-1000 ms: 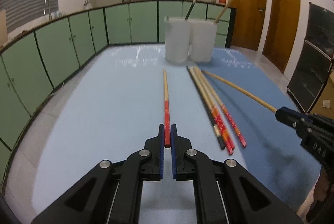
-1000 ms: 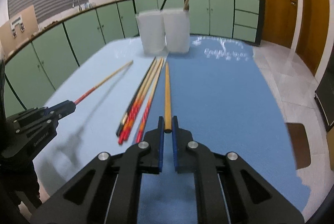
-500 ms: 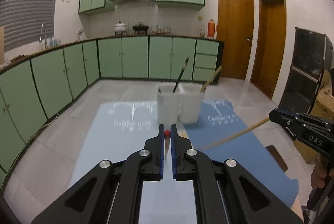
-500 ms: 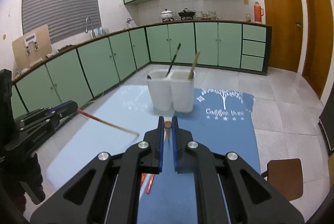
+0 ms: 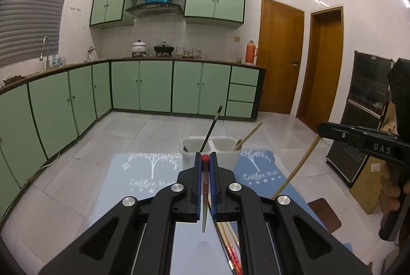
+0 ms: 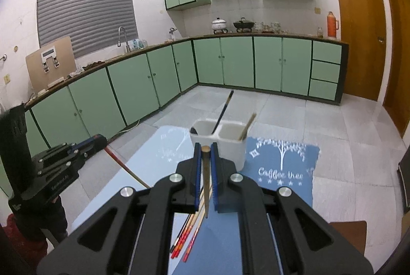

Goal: Organize utensils
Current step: 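Carry both chopsticks over the white holder and open both grippers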

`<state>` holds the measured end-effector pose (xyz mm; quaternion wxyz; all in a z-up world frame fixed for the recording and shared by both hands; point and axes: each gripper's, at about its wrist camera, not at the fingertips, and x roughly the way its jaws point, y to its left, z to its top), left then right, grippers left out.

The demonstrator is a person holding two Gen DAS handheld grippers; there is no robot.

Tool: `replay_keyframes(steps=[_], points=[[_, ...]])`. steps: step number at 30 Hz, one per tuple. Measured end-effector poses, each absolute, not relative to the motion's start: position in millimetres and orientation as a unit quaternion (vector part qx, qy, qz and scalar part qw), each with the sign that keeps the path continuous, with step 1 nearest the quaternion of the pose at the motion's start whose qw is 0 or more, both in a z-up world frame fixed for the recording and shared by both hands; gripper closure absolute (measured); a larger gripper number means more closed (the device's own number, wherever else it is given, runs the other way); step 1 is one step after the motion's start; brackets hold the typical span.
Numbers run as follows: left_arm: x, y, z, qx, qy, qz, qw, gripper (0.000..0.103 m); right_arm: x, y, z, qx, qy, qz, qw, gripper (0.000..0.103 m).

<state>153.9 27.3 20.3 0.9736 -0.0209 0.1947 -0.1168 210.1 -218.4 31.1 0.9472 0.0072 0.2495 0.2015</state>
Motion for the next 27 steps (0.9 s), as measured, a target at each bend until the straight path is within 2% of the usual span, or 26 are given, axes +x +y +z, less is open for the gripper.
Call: replay_keyframes(steps=[9, 15, 20, 27], points=[[183, 17, 78, -0.013, 0.119, -0.118, 0.986, 0.097, 250, -225, 94, 0.006, 0.186, 0.191, 0.964, 0.097], [227, 8, 106, -0.01, 0.08, -0.113, 0.99, 0.097, 298, -231, 108, 0.015, 0.176, 0.176, 0.968, 0.097], [267, -2, 99, -0.01, 0.089, -0.111, 0.99, 0.097, 337, -227, 98, 0.012, 0.18, 0.164, 0.97, 0.097], [312, -12, 53, 0.001, 0.138, -0.102, 0.985, 0.097, 385, -221, 56, 0.024, 0.212, 0.151, 0.965, 0.097]])
